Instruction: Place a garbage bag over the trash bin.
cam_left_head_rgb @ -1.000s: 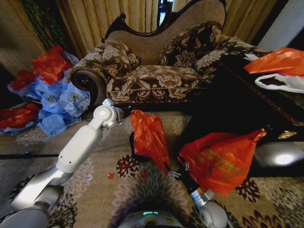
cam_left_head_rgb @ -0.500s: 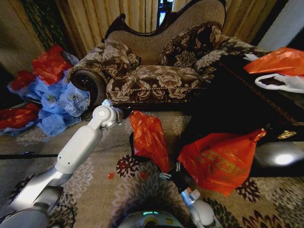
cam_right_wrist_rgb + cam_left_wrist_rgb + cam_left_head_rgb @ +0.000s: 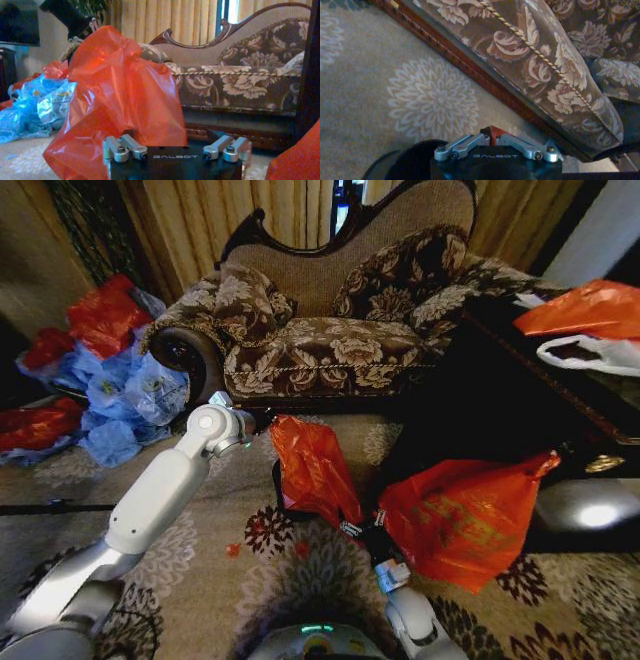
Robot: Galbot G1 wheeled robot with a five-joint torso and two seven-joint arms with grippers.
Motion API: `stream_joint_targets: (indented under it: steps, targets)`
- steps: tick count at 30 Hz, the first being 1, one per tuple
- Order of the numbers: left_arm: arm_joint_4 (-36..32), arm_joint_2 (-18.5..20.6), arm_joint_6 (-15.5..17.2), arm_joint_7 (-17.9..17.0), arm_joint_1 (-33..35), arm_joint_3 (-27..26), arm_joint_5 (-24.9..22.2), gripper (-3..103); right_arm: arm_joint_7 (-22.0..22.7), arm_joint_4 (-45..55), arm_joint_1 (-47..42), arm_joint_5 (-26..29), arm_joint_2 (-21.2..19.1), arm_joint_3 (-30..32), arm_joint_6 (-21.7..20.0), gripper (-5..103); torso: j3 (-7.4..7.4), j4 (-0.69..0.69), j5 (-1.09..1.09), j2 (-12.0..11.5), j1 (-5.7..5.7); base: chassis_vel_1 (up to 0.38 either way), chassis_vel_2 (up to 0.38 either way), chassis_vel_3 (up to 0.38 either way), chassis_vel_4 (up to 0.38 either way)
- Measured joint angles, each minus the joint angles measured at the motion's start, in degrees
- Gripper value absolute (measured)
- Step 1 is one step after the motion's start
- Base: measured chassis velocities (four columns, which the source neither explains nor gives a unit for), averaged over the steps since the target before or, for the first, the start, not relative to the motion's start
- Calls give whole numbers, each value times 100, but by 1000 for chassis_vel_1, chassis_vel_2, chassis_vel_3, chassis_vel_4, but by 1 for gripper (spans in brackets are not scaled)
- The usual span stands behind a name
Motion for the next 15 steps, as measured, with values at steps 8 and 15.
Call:
stream_joint_targets:
  steps: [8, 15]
  targets:
    - [-206, 101, 288, 22, 124, 19, 48, 0, -81, 57, 285, 694, -145, 94, -226, 53, 0, 2, 0, 0, 0, 0, 0, 0, 0]
    - [-508, 372, 387, 69, 232, 20, -141, 0, -334, 387, 325, 1323, -313, 251, -470, 26, 0, 0, -1, 0, 0, 0, 0, 0, 0]
